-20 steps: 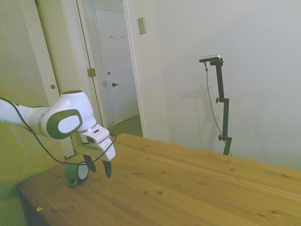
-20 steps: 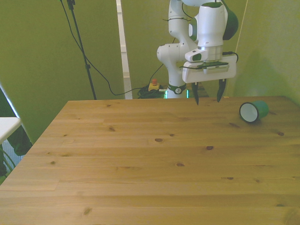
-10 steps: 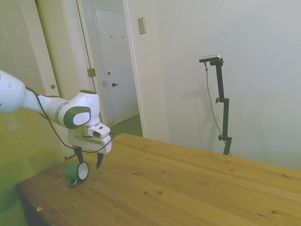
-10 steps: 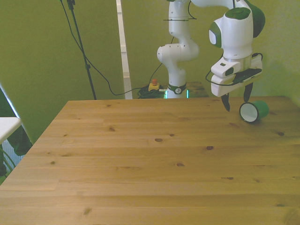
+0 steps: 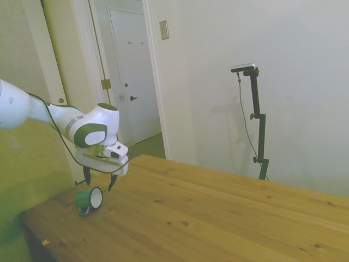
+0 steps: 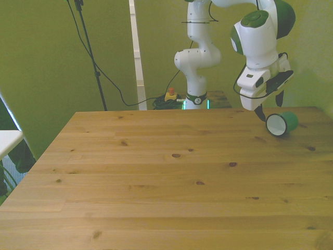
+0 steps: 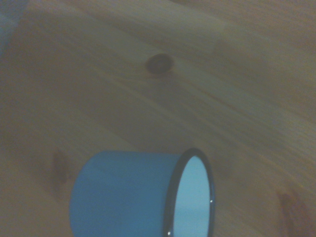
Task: Flip the mug upright
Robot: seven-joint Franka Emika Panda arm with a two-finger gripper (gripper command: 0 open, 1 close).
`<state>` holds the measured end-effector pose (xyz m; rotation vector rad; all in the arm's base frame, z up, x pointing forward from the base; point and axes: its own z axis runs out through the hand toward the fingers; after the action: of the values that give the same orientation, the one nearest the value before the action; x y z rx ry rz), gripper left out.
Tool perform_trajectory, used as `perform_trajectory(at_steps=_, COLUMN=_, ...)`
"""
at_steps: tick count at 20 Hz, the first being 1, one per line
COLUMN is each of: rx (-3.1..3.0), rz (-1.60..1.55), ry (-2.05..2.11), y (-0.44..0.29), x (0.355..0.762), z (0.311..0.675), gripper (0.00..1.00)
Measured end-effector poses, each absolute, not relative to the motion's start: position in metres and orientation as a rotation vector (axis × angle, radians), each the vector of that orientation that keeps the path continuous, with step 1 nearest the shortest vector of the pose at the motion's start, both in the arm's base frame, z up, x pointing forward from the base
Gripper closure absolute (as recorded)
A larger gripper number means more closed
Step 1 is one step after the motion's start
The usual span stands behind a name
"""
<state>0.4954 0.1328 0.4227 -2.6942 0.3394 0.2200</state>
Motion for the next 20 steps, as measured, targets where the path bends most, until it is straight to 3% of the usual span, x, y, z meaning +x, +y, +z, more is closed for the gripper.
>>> perform_trajectory(at_steps=9, rx=-2.472, rz=0.342, ry=0.151, y=0.145, x=0.495, z=0.376, gripper=0.00)
perform_trajectory(at_steps=20, rx=-2.280, rz=0.406, ry=-0.015, y=0.134, x=0.486, z=0.352, gripper=0.00)
